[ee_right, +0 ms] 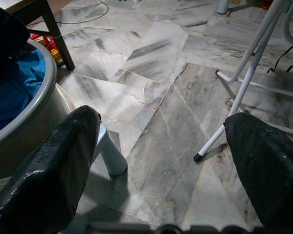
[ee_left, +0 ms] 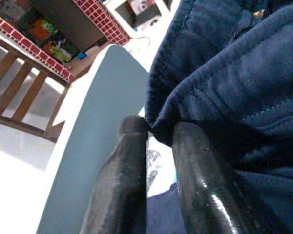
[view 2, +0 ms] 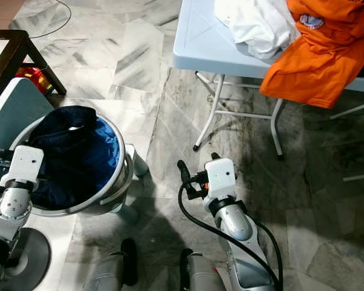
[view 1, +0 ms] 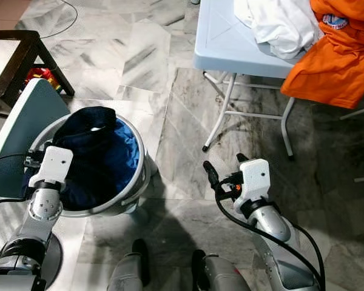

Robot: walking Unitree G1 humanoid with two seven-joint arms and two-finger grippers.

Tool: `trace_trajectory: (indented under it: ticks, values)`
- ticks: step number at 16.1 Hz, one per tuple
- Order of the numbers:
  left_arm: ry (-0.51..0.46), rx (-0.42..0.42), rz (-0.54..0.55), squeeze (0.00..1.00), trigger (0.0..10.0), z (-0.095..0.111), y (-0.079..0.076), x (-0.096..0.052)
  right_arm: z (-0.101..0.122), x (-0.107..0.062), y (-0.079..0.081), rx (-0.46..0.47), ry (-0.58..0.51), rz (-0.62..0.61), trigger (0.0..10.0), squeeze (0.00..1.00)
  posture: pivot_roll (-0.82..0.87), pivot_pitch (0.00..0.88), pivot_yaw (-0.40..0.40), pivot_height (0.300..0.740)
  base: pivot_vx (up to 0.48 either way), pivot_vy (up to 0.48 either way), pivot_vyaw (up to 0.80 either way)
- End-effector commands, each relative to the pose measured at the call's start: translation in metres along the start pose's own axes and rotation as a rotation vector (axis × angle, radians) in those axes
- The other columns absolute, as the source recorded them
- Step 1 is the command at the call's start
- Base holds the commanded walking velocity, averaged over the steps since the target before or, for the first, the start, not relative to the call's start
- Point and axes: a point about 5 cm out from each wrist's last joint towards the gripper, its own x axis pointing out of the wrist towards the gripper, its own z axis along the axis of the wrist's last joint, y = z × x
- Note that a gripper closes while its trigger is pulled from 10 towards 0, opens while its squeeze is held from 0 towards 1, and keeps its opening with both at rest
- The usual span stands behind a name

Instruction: Hang hanger

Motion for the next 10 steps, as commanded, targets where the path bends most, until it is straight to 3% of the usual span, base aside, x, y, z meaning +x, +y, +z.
trace_trajectory:
  ticks: [1, 5, 7, 8, 10]
  values:
    - [0.044, 0.007, -0.019, 0.0, 10.0, -0.011, -0.003, -0.008, -0.007, -0.003, 0.001, 0.003, 0.023, 0.005, 10.0, 0.0, -0.07, 0.322, -0.038, 0.74, 0.0, 0.0, 0.0]
    - [0.047, 0.011, -0.047, 0.0, 10.0, -0.011, -0.011, -0.01, -0.006, -0.003, 0.001, 0.001, 0.022, 0.007, 10.0, 0.0, -0.08, 0.323, -0.043, 0.74, 0.0, 0.0, 0.0]
    - [0.035, -0.025, -0.055, 0.0, 10.0, -0.008, -0.016, -0.009, -0.006, -0.003, 0.0, 0.0, 0.022, 0.008, 10.0, 0.0, -0.08, 0.323, -0.045, 0.74, 0.0, 0.0, 0.0]
    - [0.031, -0.047, -0.065, 1.0, 10.0, -0.005, -0.02, -0.008, -0.006, -0.003, -0.001, -0.003, 0.023, 0.007, 10.0, 0.0, -0.09, 0.322, -0.045, 0.74, 0.0, 0.0, 0.0]
    - [0.035, -0.06, -0.061, 1.0, 10.0, -0.002, -0.023, -0.005, -0.005, -0.003, -0.001, -0.007, 0.022, 0.005, 10.0, 0.0, -0.09, 0.32, -0.045, 0.74, 0.0, 0.0, 0.0]
